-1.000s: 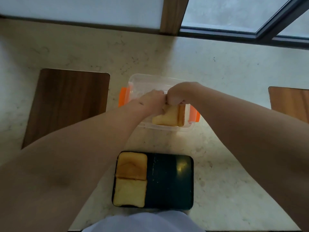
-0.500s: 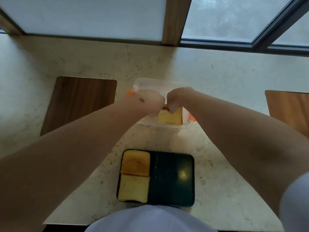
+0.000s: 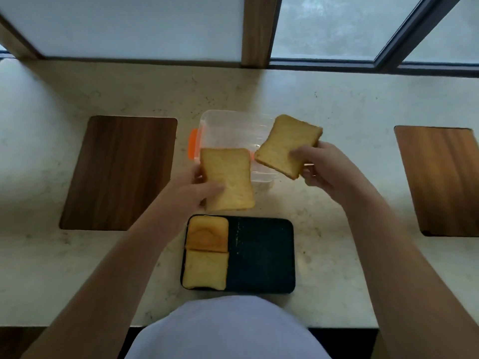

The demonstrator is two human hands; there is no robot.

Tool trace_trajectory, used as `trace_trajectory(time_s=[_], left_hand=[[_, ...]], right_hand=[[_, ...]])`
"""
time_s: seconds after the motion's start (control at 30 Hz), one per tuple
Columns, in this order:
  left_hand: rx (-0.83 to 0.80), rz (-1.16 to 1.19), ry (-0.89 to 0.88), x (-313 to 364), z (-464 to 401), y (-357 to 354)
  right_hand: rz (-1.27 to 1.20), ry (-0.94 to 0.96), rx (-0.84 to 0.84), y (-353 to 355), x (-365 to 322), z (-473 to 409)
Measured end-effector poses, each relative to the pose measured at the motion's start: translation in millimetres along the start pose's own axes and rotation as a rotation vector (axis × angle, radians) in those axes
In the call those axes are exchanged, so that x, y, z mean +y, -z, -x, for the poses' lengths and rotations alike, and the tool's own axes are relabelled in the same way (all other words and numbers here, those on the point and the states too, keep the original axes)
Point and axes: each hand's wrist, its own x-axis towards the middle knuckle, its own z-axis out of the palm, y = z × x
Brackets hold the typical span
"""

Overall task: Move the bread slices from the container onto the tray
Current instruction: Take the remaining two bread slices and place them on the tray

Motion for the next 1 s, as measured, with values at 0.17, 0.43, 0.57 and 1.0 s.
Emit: trace_trajectory(time_s=[0.17, 0.43, 0.57, 1.0], left_hand=[[0.028, 0.567, 0.202, -71.9, 11.5, 5.2], [0.234, 0.071, 0.244, -145.0, 17.4, -5.4], [0.248, -0.004, 0.292, -158.3, 17.3, 0.5], [0.155, -0.115, 0.274, -170.0, 29.2, -3.0]], right_hand=[[-0.784, -0.131, -0.055, -25.2, 99.1, 84.0], [-0.828, -0.474, 0.246, -73.7, 196.2, 113.6], [-0.804, -0.498, 0.276, -87.7, 209.0, 107.2], [-0.934, -0.490, 0.381, -87.1, 208.1, 66.0]])
